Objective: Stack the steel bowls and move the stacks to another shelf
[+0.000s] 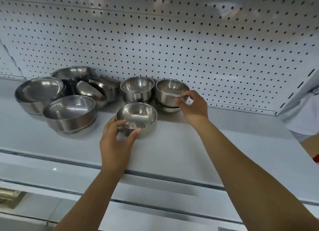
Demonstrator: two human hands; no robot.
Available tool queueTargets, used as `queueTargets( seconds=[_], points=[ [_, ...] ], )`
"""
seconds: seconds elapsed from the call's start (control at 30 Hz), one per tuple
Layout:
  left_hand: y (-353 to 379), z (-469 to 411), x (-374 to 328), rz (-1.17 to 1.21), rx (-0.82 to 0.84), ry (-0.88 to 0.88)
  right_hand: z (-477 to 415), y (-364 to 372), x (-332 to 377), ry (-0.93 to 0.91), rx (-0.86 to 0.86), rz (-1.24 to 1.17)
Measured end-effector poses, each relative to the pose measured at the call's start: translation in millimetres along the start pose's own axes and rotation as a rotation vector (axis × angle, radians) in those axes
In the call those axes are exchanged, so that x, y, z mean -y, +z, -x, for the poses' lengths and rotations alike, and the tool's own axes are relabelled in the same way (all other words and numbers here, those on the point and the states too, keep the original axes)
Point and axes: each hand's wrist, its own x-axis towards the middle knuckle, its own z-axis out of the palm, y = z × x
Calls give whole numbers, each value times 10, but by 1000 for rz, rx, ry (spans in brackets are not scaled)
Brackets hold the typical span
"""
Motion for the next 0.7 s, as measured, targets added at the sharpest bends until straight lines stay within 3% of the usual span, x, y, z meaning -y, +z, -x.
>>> queueTargets(
  seconds=[0.17, 0.3, 0.47, 0.7],
  points=[
    [-26, 8, -70, 29, 54, -27, 139, -109, 241, -109, -48, -152],
    [-36, 44, -108, 123, 51, -76, 385, -154, 425, -142, 82, -381],
    [-41, 55, -88, 146, 18, -114, 607, -15, 323, -216, 211, -226],
    [-29, 43, -79, 111, 94, -118, 748, 143, 184, -179, 261, -204]
  ],
)
